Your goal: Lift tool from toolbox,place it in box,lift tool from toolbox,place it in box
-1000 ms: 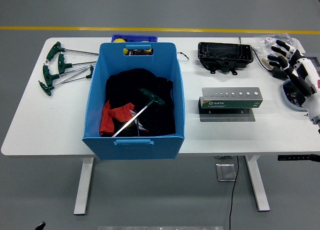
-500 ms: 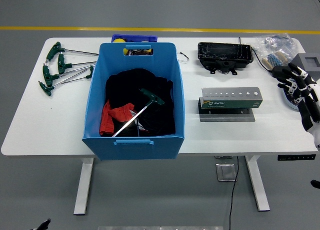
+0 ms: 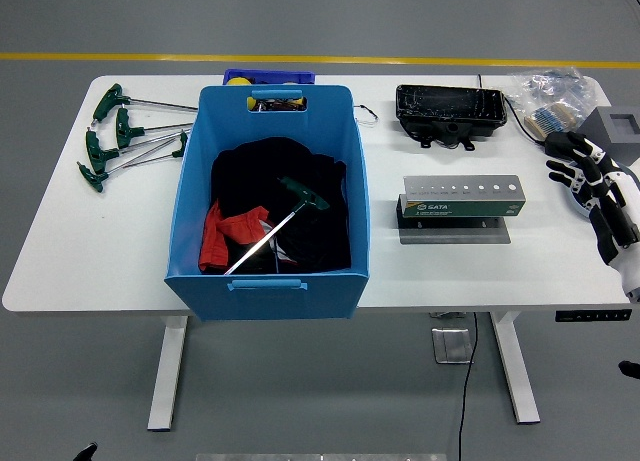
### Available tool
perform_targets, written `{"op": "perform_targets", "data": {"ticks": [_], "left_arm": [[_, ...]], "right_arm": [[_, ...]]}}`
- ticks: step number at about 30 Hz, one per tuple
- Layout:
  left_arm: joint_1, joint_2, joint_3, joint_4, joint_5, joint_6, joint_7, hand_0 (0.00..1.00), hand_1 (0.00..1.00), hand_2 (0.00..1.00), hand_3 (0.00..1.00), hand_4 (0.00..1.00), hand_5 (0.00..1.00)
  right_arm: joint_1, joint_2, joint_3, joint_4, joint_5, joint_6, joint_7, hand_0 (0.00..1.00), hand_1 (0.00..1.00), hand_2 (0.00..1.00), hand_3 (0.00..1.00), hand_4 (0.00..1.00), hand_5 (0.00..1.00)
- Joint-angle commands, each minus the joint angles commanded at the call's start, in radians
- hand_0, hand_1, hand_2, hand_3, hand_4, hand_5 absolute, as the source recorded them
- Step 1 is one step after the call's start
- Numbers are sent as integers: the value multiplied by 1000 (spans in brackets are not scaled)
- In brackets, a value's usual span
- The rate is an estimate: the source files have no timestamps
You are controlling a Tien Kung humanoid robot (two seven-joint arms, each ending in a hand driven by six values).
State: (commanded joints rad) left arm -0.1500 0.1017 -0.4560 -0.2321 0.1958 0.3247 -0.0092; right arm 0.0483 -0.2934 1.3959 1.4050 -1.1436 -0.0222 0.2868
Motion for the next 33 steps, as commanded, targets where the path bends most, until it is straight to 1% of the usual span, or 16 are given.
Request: {"op": "perform_targets", "data": {"ticks": [2, 4, 6, 9, 10, 13, 15, 16, 20, 21, 23, 25, 27, 30, 31, 33], "left_arm": [[2, -2, -5, -1, 9, 1, 5, 692, 688, 724, 686, 710, 604], [3, -6, -19, -1, 27, 3, 14, 693, 694, 731, 691, 712, 622], [2, -7, -28, -1, 38, 4, 18, 693, 694, 731, 691, 712, 622], [-3, -13, -61, -1, 77, 7, 30, 693, 694, 731, 691, 712, 622], [-4, -15, -69, -1, 86, 8, 34, 694, 690, 730, 693, 712, 624], [-11, -17, -81, -2, 103, 11, 41, 694, 690, 730, 693, 712, 624], [-16, -17, -85, -3, 109, 13, 45, 694, 690, 730, 693, 712, 624], [-20, -17, -89, -4, 116, 14, 48, 695, 691, 729, 695, 712, 623], [-34, -14, -91, -7, 122, 18, 51, 695, 691, 729, 695, 712, 623], [-37, -13, -93, -7, 124, 19, 51, 695, 691, 729, 695, 712, 623], [-39, -12, -92, -8, 126, 20, 52, 695, 688, 730, 695, 712, 621], [-41, -11, -85, -9, 117, 22, 49, 695, 688, 730, 695, 712, 621], [-42, -11, -77, -10, 104, 24, 44, 695, 688, 730, 695, 712, 621], [-44, -13, -73, -11, 98, 26, 43, 695, 691, 732, 695, 712, 620], [-44, -14, -73, -11, 98, 26, 43, 695, 691, 732, 695, 712, 620], [-45, -14, -73, -11, 99, 26, 44, 695, 691, 732, 695, 712, 620]], "right_arm": [[33, -13, -18, -23, 18, 1, -1, 829, 804, 848, 919, 998, 923], [107, -40, -59, -76, 62, 1, -6, 833, 809, 854, 926, 998, 924], [157, -52, -81, -109, 84, 3, -12, 833, 809, 854, 926, 998, 924], [286, -63, -137, -228, 81, 10, -20, 833, 809, 854, 926, 998, 924], [325, -63, -154, -267, 82, 12, -21, 838, 827, 865, 933, 998, 924], [454, -55, -218, -395, 127, 29, -12, 838, 827, 865, 933, 998, 924], [532, -41, -269, -473, 159, 46, 0, 838, 827, 865, 933, 998, 924], [584, -33, -301, -525, 186, 54, 9, 838, 828, 865, 936, 998, 928], [747, -5, -417, -687, 339, 89, 40, 838, 828, 865, 936, 998, 928], [818, 5, -469, -759, 403, 98, 47, 838, 828, 865, 936, 998, 928], [870, 10, -490, -811, 428, 104, 44, 842, 830, 864, 938, 998, 932], [951, 14, -466, -895, 432, 111, 34, 842, 830, 864, 938, 998, 932], [983, 14, -444, -986, 427, 112, 32, 842, 830, 864, 938, 998, 932], [977, 14, -426, -1101, 401, 112, 33, 843, 829, 867, 939, 998, 934], [974, 14, -425, -1130, 399, 112, 32, 843, 829, 867, 939, 998, 934], [966, 12, -428, -1135, 390, 108, 30, 843, 829, 867, 939, 998, 934]]}}
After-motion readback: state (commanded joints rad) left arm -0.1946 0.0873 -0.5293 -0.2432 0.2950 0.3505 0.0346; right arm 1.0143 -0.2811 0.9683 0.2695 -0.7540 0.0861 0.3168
